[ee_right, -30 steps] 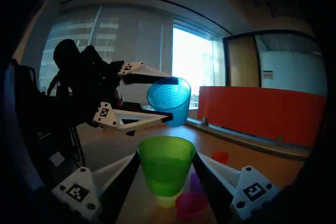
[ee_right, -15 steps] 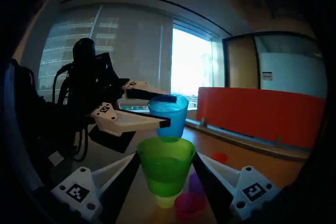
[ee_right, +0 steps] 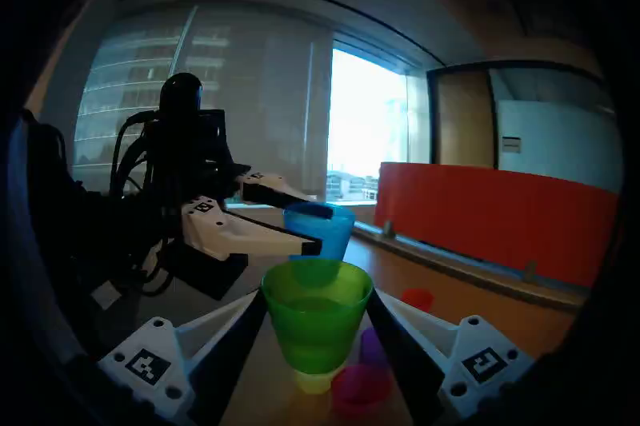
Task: Pour water
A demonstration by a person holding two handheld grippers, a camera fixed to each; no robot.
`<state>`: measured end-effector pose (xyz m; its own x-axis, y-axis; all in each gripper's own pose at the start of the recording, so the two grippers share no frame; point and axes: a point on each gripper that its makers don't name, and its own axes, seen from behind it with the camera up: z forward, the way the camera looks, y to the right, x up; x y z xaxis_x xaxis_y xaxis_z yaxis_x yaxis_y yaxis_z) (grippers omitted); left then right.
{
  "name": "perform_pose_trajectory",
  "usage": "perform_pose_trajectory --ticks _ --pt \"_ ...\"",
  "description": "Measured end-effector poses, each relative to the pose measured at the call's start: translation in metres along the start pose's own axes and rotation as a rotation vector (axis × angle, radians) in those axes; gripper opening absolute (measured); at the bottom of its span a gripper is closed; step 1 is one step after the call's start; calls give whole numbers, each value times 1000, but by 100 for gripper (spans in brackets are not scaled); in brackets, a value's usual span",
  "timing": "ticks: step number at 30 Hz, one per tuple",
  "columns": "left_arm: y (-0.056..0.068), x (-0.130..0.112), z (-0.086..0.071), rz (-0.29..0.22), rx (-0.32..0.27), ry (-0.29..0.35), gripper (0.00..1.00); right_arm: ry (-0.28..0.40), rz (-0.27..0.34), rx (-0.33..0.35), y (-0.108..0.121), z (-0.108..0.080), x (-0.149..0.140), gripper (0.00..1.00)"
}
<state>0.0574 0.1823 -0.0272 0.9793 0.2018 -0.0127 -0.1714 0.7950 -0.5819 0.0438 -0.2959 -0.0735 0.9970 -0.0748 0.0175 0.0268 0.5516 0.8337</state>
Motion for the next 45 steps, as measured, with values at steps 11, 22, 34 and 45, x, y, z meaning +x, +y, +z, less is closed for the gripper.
perform_pose_trajectory --ticks 11,22,34,45 --pt "5 -28 -5 27 -29 -89 88 -103 -17 37 -3 -5 -25 91" --pt "16 -54 -6 47 -71 -165 88 -210 -18 69 3 -15 -53 91" --pt "29 -78 -12 66 -114 -220 88 -273 -15 102 2 -23 -73 91" --pt "40 -105 -23 59 -144 -271 88 -335 -13 122 -1 -33 -93 91"
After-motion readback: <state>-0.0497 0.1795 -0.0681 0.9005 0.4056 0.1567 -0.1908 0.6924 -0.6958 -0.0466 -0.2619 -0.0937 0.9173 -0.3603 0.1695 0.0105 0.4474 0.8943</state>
